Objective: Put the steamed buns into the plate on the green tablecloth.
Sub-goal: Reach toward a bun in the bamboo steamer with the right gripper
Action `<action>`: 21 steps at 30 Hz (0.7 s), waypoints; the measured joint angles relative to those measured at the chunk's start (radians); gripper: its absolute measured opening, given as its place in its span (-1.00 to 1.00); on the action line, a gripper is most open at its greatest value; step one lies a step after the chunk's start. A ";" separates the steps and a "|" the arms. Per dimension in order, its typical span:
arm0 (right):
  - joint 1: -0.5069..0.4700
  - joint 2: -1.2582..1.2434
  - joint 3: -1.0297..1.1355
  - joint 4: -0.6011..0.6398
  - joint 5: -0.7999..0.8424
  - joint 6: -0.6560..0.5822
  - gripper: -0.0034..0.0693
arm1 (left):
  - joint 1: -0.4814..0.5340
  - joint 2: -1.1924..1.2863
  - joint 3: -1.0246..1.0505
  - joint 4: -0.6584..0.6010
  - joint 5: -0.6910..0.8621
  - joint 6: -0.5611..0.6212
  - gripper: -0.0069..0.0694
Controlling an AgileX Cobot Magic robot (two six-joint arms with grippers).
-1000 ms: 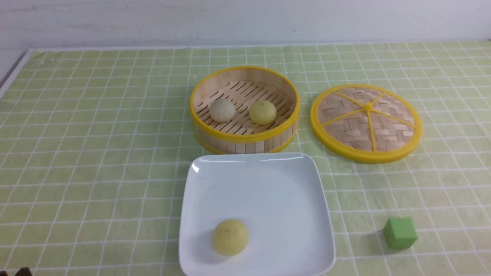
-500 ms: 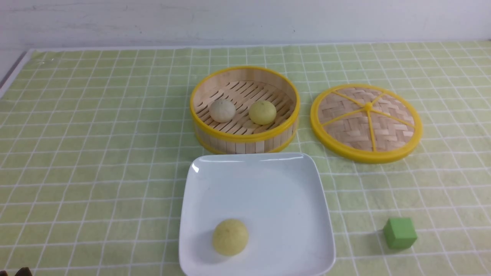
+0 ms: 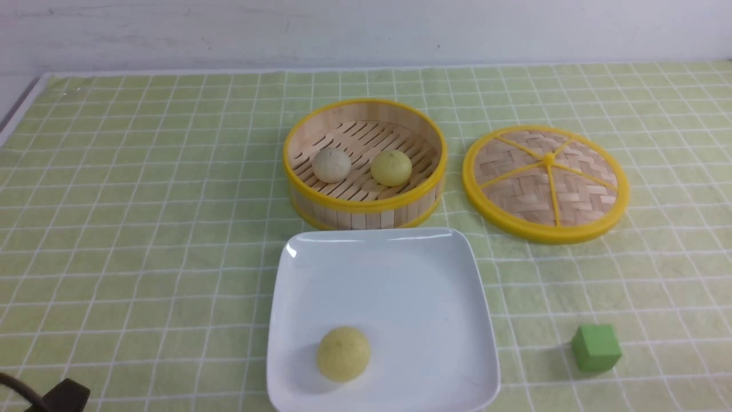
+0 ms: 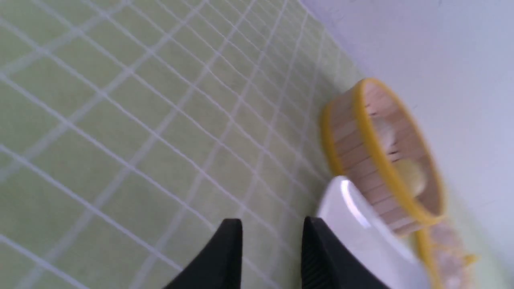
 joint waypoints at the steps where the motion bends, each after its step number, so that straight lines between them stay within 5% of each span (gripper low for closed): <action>1: 0.000 0.000 0.000 0.053 -0.010 0.032 -0.25 | 0.000 0.000 0.000 -0.043 -0.006 -0.056 -0.19; 8: 0.000 0.000 -0.002 0.088 -0.023 0.051 -0.25 | 0.000 0.000 -0.002 -0.076 -0.067 -0.086 -0.25; 13: 0.000 0.012 -0.126 0.016 0.008 -0.027 -0.41 | 0.000 0.000 -0.160 -0.041 0.025 0.013 -0.58; 17: -0.001 0.181 -0.322 -0.206 0.097 -0.126 -0.91 | 0.000 0.136 -0.429 0.105 0.300 0.114 -0.81; 21: -0.002 0.434 -0.426 -0.249 0.251 -0.118 -0.94 | 0.000 0.379 -0.571 0.208 0.619 0.163 -0.81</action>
